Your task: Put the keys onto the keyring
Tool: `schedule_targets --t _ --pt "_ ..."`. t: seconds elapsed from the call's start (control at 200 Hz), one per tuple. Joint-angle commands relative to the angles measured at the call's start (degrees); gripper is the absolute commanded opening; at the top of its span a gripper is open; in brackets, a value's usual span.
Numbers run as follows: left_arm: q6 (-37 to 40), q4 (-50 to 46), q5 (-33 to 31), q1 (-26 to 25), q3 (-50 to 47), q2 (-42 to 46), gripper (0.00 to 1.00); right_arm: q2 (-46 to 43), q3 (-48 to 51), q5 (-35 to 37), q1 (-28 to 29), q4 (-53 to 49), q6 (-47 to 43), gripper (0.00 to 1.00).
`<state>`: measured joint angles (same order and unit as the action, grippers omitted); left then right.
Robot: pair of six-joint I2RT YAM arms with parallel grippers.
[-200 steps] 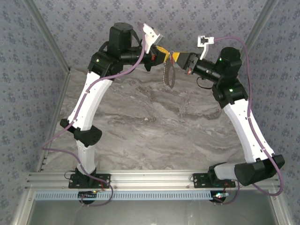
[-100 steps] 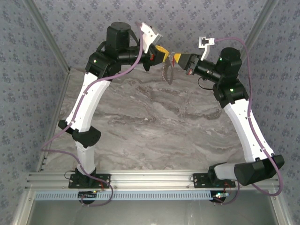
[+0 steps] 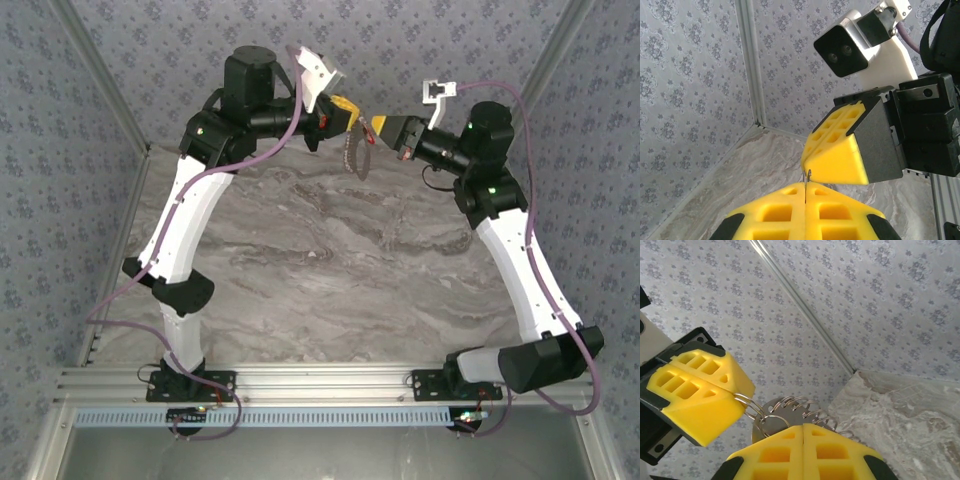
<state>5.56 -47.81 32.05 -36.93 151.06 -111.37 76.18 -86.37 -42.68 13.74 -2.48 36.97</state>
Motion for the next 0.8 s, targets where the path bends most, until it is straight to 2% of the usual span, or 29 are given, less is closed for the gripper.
schedule_targets --t 0.0,0.165,0.275,0.355,0.605,0.794 --pt "0.3 2.6 0.3 -0.4 1.8 2.1 0.0 -0.3 1.4 -2.3 -1.1 3.9 3.5 0.02" --pt "0.0 3.0 0.0 -0.4 1.6 1.7 0.0 -0.9 5.0 -2.6 -4.9 12.9 11.2 0.21" --pt "-1.2 4.2 0.7 -0.2 1.5 1.3 0.0 -0.4 5.7 -3.5 -6.3 18.7 15.6 0.38" --pt "-2.7 5.6 1.7 0.1 1.4 0.7 0.0 0.5 5.7 -4.1 -6.6 22.0 17.8 0.44" --pt "-8.4 12.0 4.8 1.0 1.4 -0.9 0.0 3.6 6.1 -3.8 -6.0 33.7 25.6 0.42" --pt "-10.4 14.7 4.9 0.9 1.5 -1.8 0.0 5.6 6.1 -4.3 -3.5 37.9 29.1 0.27"
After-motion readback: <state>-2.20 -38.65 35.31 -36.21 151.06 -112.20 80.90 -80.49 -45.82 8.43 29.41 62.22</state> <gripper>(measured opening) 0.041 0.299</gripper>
